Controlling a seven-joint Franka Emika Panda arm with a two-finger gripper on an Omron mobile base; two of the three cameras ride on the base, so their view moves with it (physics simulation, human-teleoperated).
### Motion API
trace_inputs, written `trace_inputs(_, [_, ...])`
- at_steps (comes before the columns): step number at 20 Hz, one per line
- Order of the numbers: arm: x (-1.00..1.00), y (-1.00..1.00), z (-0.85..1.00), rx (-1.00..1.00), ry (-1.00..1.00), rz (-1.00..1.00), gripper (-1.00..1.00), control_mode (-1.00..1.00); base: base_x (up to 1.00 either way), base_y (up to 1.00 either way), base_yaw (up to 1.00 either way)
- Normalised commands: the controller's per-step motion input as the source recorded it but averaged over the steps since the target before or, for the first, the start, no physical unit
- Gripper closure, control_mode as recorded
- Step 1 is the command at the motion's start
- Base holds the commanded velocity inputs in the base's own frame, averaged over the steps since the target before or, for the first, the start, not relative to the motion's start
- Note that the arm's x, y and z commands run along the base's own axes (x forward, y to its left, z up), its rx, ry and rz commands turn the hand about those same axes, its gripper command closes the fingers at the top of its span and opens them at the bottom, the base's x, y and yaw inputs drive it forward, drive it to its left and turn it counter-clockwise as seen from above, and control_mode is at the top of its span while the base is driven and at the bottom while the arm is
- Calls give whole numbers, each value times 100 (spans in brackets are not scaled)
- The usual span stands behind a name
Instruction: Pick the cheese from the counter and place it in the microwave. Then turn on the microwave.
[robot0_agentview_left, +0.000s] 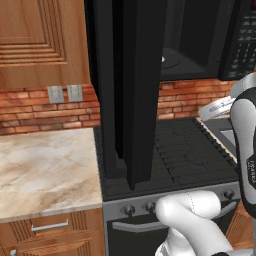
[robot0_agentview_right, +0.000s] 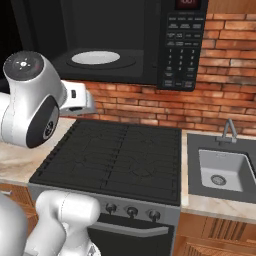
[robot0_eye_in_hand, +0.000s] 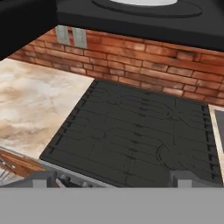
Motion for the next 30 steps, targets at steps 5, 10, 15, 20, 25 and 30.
trace_inputs(5, [0, 0, 0, -2, 0, -1, -100, 100, -20, -5, -2])
trace_inputs(10, [0, 0, 0, 0, 0, 0, -100, 100, -88, -45, -6])
trace_inputs(15, [0, 0, 0, 0, 0, 0, -100, 100, -78, -87, -7])
trace_inputs(20, [0, 0, 0, 0, 0, 0, -100, 100, 14, -100, -2])
trace_inputs(25, [0, 0, 0, 0, 0, 0, -100, 100, 45, -100, -2])
trace_inputs(30, [0, 0, 0, 0, 0, 0, -100, 100, 62, -100, -4])
